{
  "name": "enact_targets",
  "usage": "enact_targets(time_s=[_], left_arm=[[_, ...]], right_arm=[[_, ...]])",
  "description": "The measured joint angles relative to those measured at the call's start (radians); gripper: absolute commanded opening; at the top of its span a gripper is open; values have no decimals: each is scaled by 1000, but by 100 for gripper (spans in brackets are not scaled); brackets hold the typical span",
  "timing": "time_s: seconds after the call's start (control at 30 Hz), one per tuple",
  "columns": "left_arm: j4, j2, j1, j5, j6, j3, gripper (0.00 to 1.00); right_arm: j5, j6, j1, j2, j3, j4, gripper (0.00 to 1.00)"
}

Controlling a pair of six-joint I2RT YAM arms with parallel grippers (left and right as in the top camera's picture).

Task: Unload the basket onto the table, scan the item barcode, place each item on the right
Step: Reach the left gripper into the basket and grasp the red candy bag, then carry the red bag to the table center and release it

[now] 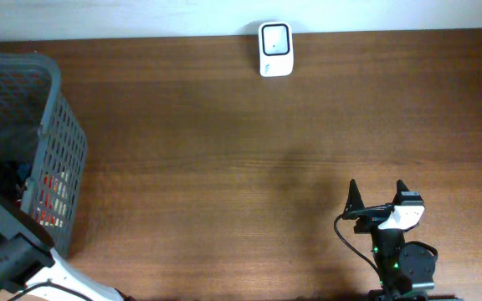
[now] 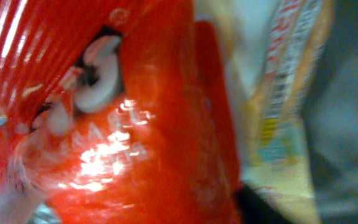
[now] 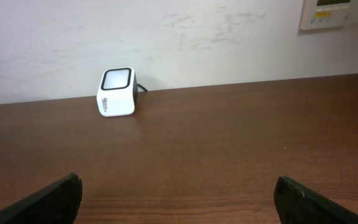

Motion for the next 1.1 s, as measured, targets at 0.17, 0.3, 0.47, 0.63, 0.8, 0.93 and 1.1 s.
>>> enact_targets(time_s=[0.17,0.3,0.47,0.63,0.8,0.93,1.1], left_arm=[[-82,-4,1,3,1,53,5],[-299,31,1,18,1,317,10],[-347,29,0,19,1,409,0],[-431,29,0,65,1,650,0],[-517,19,0,100,1,827,0],[-512,19,0,152,12,824,0],[-516,-50,-44,303,99,1012,0]], right_arm=[[0,0,0,0,0,0,98],[0,0,0,0,0,0,98],[0,0,0,0,0,0,98],[0,0,0,0,0,0,98],[0,0,0,1,0,0,98],[0,1,0,1,0,0,99],[0,0,0,1,0,0,98]])
